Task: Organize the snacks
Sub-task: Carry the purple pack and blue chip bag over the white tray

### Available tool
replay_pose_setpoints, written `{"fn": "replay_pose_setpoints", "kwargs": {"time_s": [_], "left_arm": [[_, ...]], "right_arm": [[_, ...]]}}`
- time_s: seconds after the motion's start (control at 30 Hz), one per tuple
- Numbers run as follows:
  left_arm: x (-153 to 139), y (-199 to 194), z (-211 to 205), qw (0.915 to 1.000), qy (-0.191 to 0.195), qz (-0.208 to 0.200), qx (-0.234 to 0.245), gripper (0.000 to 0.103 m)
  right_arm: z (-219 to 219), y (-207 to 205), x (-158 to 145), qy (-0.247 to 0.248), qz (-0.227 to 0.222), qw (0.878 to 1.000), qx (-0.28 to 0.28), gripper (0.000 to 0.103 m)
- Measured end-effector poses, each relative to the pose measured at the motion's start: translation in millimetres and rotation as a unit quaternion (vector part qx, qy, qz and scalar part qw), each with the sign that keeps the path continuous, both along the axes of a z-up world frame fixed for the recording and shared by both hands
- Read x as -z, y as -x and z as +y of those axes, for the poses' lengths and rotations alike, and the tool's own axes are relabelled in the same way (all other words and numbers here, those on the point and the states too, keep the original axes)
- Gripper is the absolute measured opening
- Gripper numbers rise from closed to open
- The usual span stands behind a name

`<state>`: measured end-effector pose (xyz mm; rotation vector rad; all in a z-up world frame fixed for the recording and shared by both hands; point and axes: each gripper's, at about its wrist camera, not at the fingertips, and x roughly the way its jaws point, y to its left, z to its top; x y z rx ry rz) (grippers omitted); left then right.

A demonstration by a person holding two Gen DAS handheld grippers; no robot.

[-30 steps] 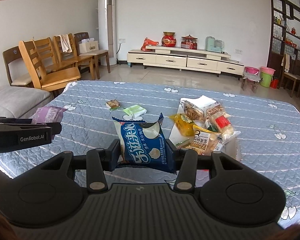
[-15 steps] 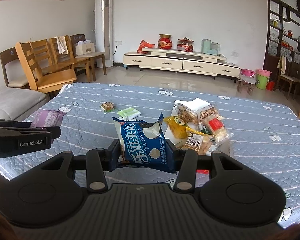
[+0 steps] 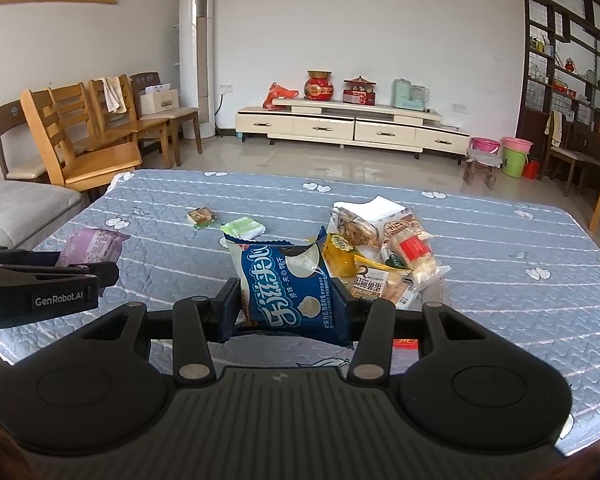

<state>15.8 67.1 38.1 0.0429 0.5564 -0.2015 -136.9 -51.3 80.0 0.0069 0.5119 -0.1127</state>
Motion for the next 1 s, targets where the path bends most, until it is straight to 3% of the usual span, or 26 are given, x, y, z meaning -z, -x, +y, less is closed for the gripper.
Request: {"fn": "replay_pose_setpoints", "kwargs": {"time_s": [1.0], "left_arm": [[-2, 0, -61, 0.997, 0.002, 0.007, 0.077, 0.046]], "right_arm": [[-32, 6, -1, -0.001, -0.007, 0.997, 0.074, 0.058]]}}
